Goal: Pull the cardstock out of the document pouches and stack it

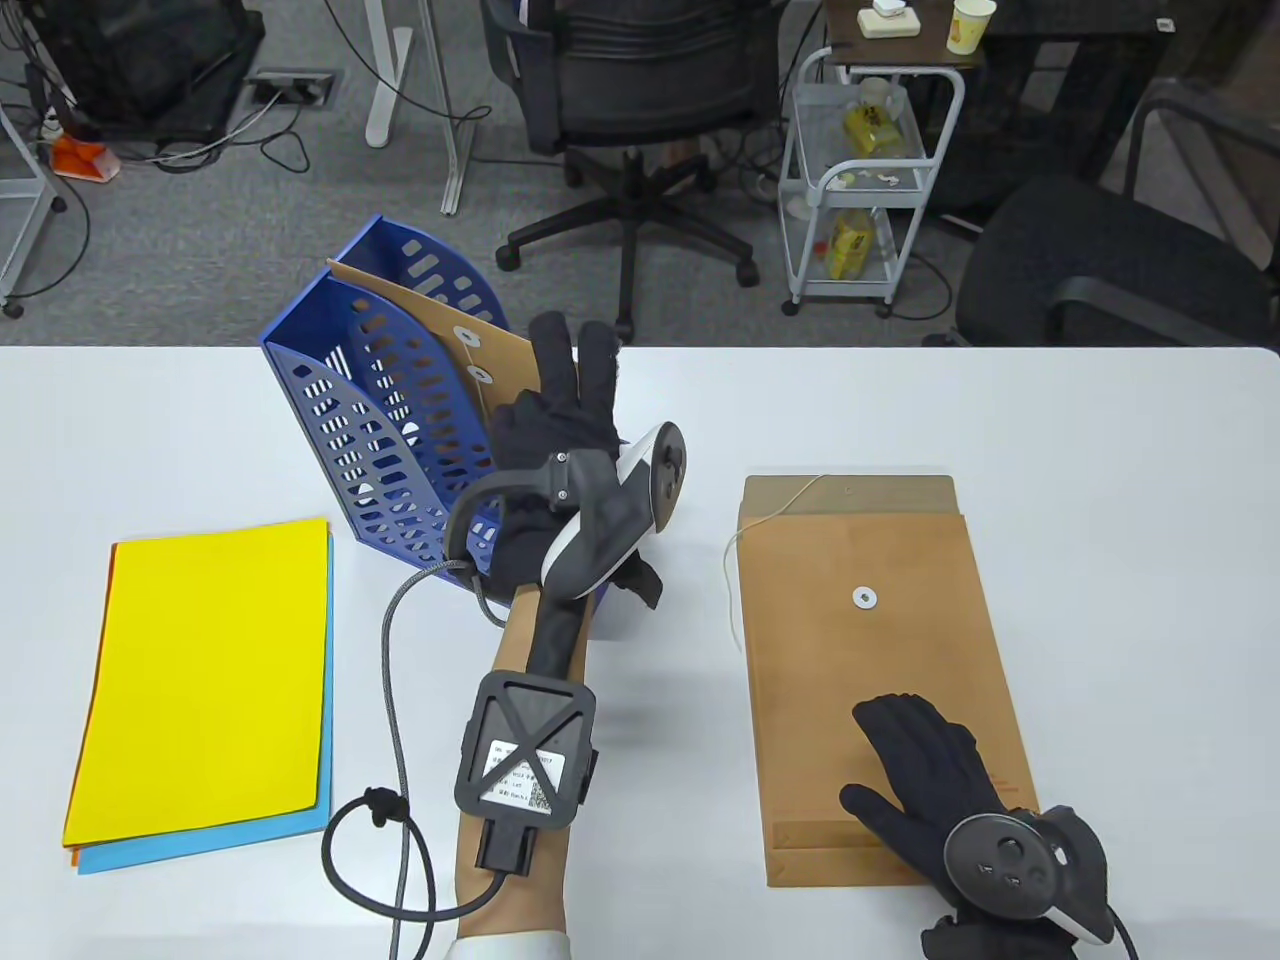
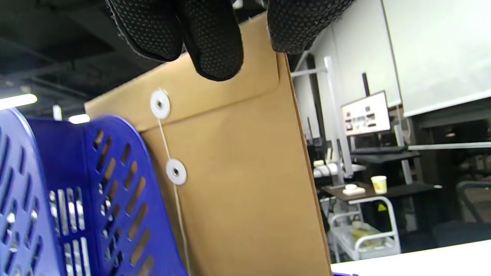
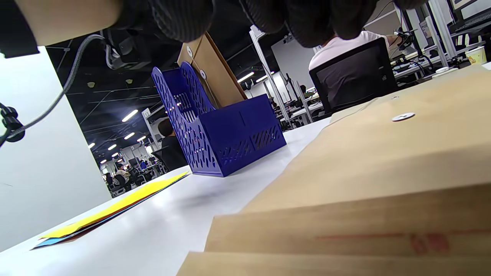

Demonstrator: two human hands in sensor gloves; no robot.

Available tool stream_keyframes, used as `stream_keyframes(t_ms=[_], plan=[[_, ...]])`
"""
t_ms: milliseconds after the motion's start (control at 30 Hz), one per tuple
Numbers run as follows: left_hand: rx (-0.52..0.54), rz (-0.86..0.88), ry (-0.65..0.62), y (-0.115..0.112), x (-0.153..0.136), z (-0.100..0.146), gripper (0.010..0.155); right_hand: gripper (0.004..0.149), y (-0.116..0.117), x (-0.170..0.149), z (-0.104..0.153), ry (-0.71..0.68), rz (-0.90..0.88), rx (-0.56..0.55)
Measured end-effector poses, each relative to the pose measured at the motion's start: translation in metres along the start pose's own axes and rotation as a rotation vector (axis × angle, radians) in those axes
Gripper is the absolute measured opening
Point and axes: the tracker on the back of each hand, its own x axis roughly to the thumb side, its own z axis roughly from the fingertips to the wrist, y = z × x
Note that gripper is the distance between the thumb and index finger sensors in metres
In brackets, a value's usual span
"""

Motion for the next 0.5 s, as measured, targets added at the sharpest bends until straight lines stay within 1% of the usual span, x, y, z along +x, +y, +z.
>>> stream_keyframes(t_ms=[33,100,167,233,267,333,400,500], plan=[[-0.012,0.024,0.002,-0.002,-0.001,-0.003,0.061,0.069,0.0,0.0,0.0,-0.001,-0.001,-0.001],[-0.014,0.054,0.007,-0.004,-0.003,-0.008,0.057,0.068,-0.001,-0.001,0.0,-0.005,-0.003,-0.002],[0.021,0.091,0.012,-0.003,-0.004,-0.011,0.044,0.068,-0.002,-0.002,0.0,-0.005,-0.009,-0.009],[-0.046,0.156,-0.025,-0.005,-0.007,-0.015,0.042,0.068,-0.003,-0.003,0.0,0.001,-0.006,-0.017],[-0.031,0.183,-0.03,-0.006,-0.008,-0.015,0.039,0.068,-0.003,-0.004,0.0,0.003,-0.005,-0.019],[0.05,0.217,-0.015,-0.009,-0.013,-0.015,0.038,0.068,-0.004,-0.005,0.0,0.008,-0.011,-0.026],[0.096,0.169,-0.004,-0.012,-0.017,-0.013,0.039,0.067,-0.004,-0.006,0.0,0.014,-0.01,-0.028],[0.149,0.125,0.016,-0.009,-0.021,-0.007,0.04,0.067,-0.001,-0.01,-0.002,0.041,0.007,-0.024]])
